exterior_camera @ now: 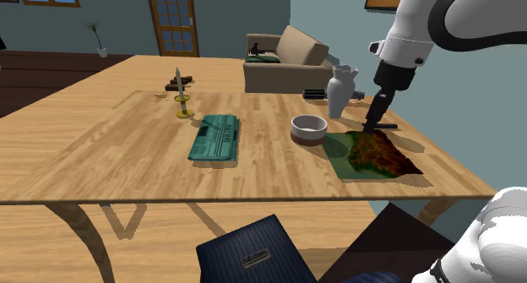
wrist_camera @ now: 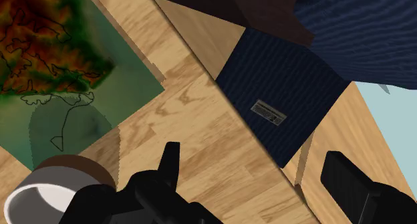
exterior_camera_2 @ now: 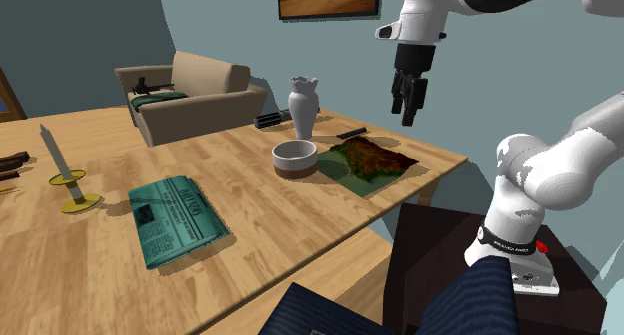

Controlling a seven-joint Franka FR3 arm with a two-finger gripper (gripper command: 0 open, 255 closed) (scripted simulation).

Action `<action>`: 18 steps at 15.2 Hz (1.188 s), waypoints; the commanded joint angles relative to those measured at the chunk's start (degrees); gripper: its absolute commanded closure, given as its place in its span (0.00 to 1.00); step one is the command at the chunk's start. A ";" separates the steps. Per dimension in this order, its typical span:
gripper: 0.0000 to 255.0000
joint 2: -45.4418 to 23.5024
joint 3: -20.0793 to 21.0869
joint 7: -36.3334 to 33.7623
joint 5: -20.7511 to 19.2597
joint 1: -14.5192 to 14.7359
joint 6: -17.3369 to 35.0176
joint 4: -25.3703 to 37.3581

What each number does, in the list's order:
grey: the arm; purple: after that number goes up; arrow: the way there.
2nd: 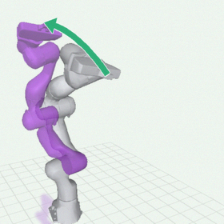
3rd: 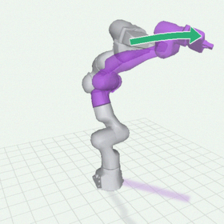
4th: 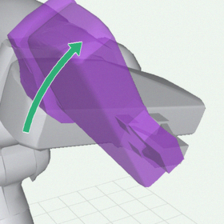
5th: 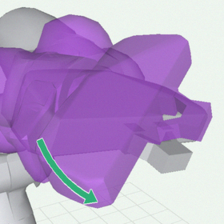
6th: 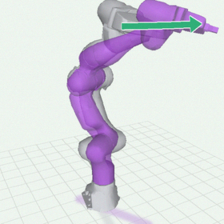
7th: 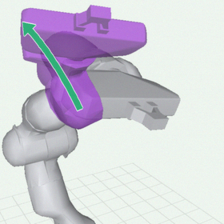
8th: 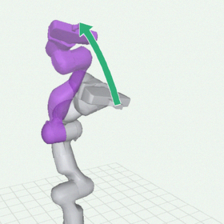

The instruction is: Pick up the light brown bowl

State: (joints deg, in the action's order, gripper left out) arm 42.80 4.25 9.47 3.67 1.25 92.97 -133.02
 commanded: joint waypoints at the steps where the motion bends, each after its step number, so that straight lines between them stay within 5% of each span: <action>1: 0.00 0.00 0.00 0.00 0.00 0.00 0.00 0.00; 18: 0.00 -33.85 -4.53 7.06 -4.72 -3.68 18.73 12.46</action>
State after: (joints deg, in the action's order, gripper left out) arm 11.36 -0.07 16.17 -0.86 -2.25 111.11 -122.28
